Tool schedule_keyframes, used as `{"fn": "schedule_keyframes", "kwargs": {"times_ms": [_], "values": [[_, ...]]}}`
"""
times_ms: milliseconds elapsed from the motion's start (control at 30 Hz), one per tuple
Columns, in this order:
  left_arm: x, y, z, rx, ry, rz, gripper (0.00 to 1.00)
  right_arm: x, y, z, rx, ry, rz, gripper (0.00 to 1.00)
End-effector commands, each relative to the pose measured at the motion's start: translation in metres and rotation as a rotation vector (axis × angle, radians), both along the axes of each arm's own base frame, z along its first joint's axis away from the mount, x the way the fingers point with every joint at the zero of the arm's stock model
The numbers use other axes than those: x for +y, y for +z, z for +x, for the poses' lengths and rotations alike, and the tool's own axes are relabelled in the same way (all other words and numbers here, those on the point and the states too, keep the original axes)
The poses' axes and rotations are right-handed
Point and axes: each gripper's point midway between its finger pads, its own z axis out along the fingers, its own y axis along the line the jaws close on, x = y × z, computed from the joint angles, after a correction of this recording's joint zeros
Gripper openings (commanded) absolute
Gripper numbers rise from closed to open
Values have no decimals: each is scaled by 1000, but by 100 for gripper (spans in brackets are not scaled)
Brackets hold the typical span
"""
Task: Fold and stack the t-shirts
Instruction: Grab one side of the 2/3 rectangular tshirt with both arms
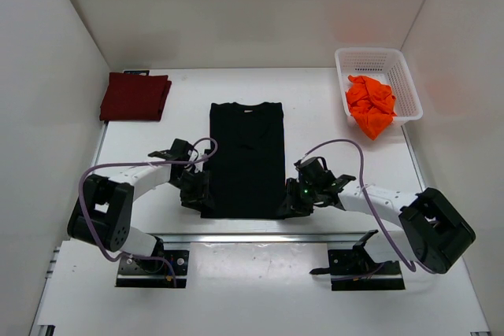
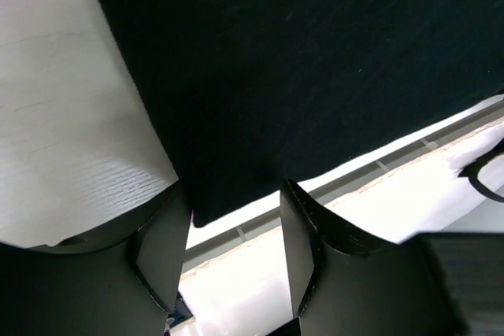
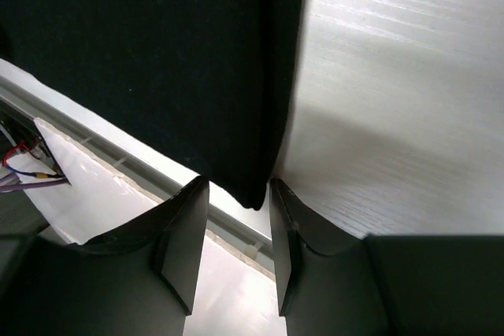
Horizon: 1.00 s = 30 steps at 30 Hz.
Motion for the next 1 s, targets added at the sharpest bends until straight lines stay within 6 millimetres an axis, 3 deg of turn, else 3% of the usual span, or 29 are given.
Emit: {"fn": "schedule_keyframes", "kwargs": {"times_ms": [0, 67, 167, 267, 400, 500, 633, 767, 833, 900, 967], "values": [[0, -6, 7, -57, -11, 14, 59, 4, -3, -2, 14, 6, 16, 34], [2, -7, 10, -79, -3, 23, 59, 7, -2, -5, 52, -9, 62, 34], [-2, -10, 6, -63, -8, 7, 47, 6, -3, -7, 52, -16, 81, 32], [-5, -7, 4, -58, -13, 0, 42, 6, -1, -7, 48, 0, 77, 32], [-2, -3, -7, -33, -15, -12, 45, 4, -1, -7, 53, 0, 84, 33], [4, 1, -19, -18, -22, -2, 53, 5, 1, -6, 46, -7, 100, 33], [-3, 2, -36, -25, -70, -21, 60, 0, -5, -12, 62, -17, 104, 32], [-3, -5, -21, -19, -25, -13, 52, 1, -5, -10, 66, -22, 122, 19], [-2, -6, -8, -10, -12, -20, 48, 2, -2, -5, 49, -25, 124, 7], [-4, -8, 13, 2, -12, -24, 44, 3, 2, -2, 21, -19, 124, 3], [-5, -7, 20, 27, -15, -41, 40, 1, 4, 4, -1, -35, 124, 2]]}}
